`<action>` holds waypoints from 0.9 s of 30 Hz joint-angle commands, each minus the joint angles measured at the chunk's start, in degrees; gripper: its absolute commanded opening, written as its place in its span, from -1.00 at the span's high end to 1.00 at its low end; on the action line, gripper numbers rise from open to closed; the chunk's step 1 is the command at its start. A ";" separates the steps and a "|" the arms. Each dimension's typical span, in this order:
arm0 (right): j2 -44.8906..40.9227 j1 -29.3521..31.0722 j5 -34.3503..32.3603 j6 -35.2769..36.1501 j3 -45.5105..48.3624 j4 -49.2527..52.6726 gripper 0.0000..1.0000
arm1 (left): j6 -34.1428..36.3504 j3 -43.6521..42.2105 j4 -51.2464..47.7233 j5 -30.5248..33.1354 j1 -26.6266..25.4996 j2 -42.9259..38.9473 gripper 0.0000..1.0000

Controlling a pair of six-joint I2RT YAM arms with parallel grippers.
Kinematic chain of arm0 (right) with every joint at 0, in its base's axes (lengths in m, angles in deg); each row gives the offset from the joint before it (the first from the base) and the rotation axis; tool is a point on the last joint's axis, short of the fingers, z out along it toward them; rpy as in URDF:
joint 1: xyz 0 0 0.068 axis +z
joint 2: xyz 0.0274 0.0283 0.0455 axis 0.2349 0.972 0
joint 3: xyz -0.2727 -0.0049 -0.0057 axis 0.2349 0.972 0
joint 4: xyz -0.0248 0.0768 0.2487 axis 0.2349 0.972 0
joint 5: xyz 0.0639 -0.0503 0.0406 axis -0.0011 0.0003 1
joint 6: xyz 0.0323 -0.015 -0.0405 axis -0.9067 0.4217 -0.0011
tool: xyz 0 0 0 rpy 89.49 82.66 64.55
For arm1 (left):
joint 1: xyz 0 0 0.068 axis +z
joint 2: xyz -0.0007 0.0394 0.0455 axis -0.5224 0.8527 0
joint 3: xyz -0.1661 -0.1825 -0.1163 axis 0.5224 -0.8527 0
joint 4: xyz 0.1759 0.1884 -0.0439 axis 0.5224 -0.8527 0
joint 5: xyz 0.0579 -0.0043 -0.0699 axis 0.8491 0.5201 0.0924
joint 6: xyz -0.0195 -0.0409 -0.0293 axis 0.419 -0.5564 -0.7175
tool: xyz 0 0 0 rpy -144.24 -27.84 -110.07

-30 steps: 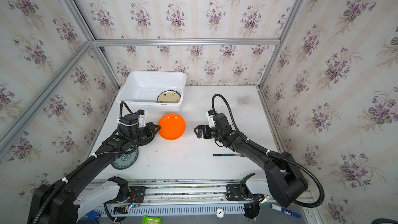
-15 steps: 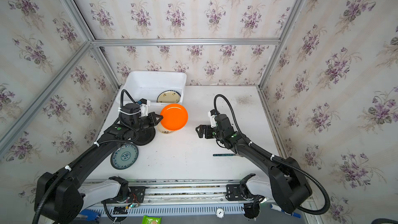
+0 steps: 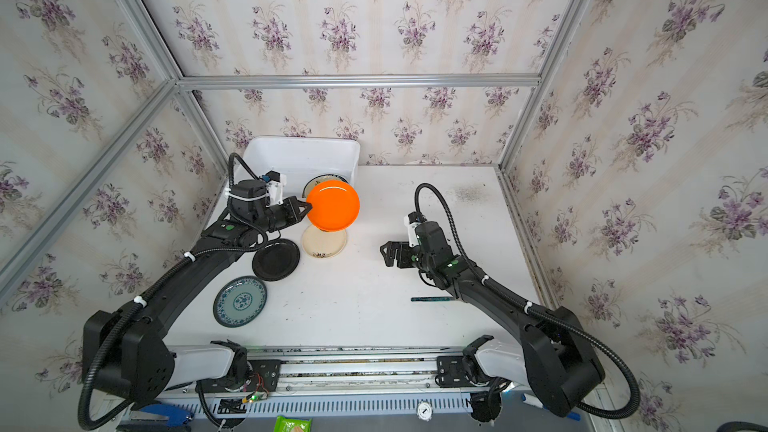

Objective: Place the plates into the plastic bin on the countertop
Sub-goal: 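Lower the orange plate into the bin onto the stacked plates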

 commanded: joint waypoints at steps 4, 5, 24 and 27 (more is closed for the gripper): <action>-0.83 -0.11 -2.04 1.04 0.25 -0.36 -0.99 | 1.70 3.84 1.52 -1.02 2.27 1.61 1.00; -0.79 -0.12 -2.13 1.05 0.25 -0.40 -0.99 | 1.82 4.34 1.54 -0.95 2.71 2.00 1.00; -0.98 -0.56 -4.32 1.82 0.70 -1.10 -0.99 | 2.40 13.28 2.93 3.51 11.09 12.52 1.00; 0.34 -0.65 -3.70 1.82 -0.32 -1.19 -0.99 | 3.90 16.84 2.31 5.87 11.29 16.28 1.00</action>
